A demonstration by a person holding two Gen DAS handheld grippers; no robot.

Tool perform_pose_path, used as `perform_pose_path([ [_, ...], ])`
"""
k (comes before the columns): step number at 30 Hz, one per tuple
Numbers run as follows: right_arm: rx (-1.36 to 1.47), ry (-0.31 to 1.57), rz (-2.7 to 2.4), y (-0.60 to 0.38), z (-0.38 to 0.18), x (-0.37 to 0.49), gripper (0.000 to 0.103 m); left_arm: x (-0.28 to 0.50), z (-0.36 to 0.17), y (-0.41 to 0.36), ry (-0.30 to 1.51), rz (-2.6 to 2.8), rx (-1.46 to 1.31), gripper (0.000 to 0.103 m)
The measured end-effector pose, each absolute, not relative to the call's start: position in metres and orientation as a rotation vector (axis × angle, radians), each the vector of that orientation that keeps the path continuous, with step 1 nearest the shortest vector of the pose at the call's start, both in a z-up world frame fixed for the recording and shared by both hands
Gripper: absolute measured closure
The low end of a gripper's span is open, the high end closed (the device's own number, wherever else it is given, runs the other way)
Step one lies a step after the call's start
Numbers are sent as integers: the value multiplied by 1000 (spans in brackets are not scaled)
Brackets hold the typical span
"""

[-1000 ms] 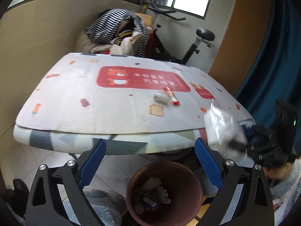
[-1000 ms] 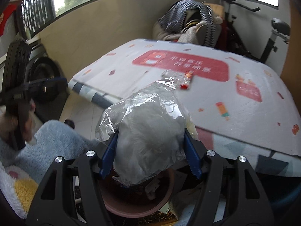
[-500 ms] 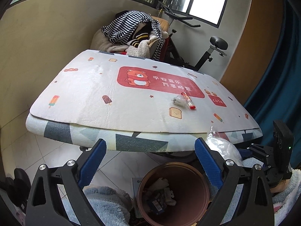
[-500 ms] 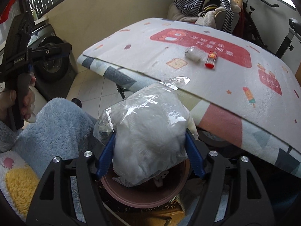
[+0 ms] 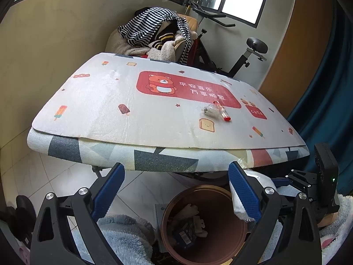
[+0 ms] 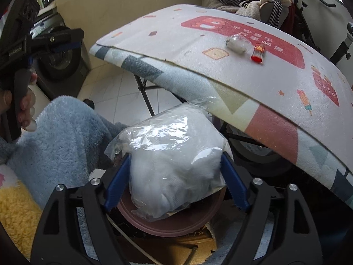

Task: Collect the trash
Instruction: 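Open the left gripper to drop the carton while the right drops the white bag, then move the right gripper to the red lighter and grasp it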

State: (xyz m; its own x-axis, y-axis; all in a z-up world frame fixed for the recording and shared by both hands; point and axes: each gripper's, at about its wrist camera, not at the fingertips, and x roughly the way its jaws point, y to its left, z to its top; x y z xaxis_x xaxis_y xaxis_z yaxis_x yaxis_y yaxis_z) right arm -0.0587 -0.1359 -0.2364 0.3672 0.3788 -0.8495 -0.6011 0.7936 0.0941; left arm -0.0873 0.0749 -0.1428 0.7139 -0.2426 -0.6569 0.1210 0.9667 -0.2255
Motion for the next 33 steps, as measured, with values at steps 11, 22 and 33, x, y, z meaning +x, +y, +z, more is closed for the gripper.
perform_pose_path([
  [11, -232, 1004, 585, -145, -239, -52, 12, -85, -148, 74, 763, -213, -170, 10],
  [22, -170, 983, 485, -171, -228, -24, 11, -76, -155, 64, 785, -239, -152, 10],
  [33, -140, 953, 457, -198, -218, 12, 12, -48, -159, 46, 797, -271, -106, 10],
])
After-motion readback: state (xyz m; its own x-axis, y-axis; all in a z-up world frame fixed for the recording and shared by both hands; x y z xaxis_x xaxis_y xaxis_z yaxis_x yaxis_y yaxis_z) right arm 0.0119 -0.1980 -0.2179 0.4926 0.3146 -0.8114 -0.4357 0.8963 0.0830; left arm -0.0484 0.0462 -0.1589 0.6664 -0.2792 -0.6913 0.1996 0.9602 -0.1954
